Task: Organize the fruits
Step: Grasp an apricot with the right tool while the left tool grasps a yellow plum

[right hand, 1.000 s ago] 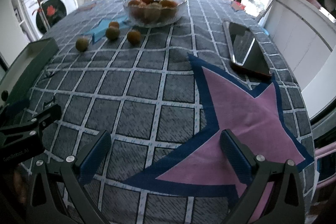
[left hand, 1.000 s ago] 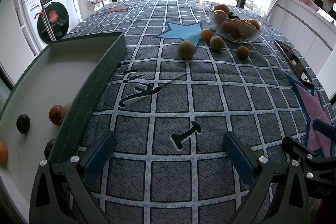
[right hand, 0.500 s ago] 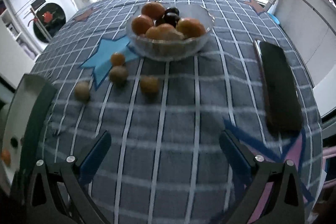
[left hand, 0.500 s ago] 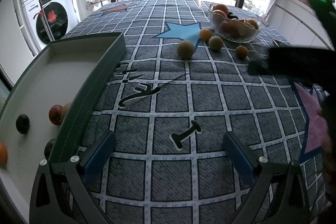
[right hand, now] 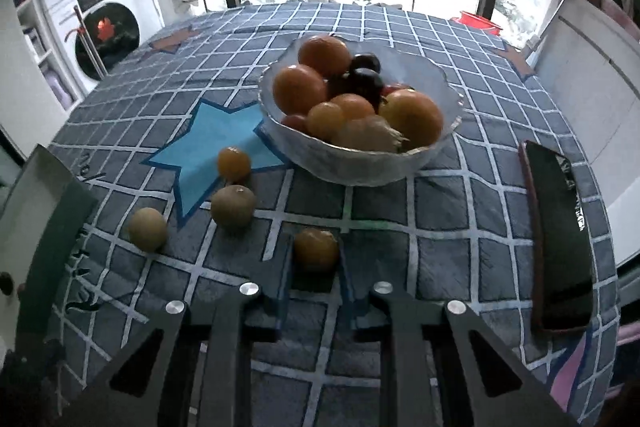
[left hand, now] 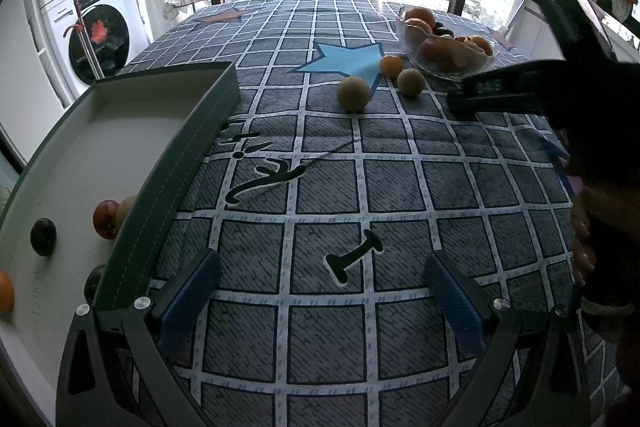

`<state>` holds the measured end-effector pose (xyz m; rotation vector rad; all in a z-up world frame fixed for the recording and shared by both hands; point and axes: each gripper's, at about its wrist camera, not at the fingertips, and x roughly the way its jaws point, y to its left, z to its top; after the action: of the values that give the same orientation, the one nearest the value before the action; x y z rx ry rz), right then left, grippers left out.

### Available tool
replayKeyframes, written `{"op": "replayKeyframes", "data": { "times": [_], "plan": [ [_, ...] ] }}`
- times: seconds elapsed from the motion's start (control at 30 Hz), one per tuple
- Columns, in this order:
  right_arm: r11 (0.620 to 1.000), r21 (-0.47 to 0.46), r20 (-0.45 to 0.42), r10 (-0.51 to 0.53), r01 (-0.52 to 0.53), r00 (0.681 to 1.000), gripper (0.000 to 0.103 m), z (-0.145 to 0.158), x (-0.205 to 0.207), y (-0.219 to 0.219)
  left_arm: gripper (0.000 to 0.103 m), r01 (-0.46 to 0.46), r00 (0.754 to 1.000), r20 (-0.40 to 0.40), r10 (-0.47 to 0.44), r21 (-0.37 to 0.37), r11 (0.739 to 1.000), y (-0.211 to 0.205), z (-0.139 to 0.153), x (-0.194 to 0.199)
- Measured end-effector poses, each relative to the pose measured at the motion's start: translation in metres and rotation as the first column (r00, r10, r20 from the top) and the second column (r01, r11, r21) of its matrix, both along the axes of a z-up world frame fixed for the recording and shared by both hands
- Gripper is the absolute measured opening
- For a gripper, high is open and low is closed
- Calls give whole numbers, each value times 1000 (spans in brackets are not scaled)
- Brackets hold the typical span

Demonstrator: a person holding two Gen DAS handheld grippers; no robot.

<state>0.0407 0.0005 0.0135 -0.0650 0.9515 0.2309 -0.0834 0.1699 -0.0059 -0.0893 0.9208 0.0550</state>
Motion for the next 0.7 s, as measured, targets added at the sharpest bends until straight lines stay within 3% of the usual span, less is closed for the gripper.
{"op": "replayKeyframes", "data": {
  "times": [0.23,0.4,0.47,0.7],
  "plan": [
    [997,81,-8,16,-15,1000,24,6,-35,-36,102,30,1000,9,-30,-27,999,-3,17,17],
    [990,143,-23,9,-6,1000,24,5,-63,-64,98,21,1000,23,-21,-4,1000,-6,37,62],
    [985,172,-29,3,2,1000,24,4,-70,-73,84,13,1000,5,-13,-20,1000,-3,36,83],
    [975,222,-38,6,3,999,24,2,-92,-85,84,-2,999,-48,5,63,998,-9,13,125]
  ]
}}
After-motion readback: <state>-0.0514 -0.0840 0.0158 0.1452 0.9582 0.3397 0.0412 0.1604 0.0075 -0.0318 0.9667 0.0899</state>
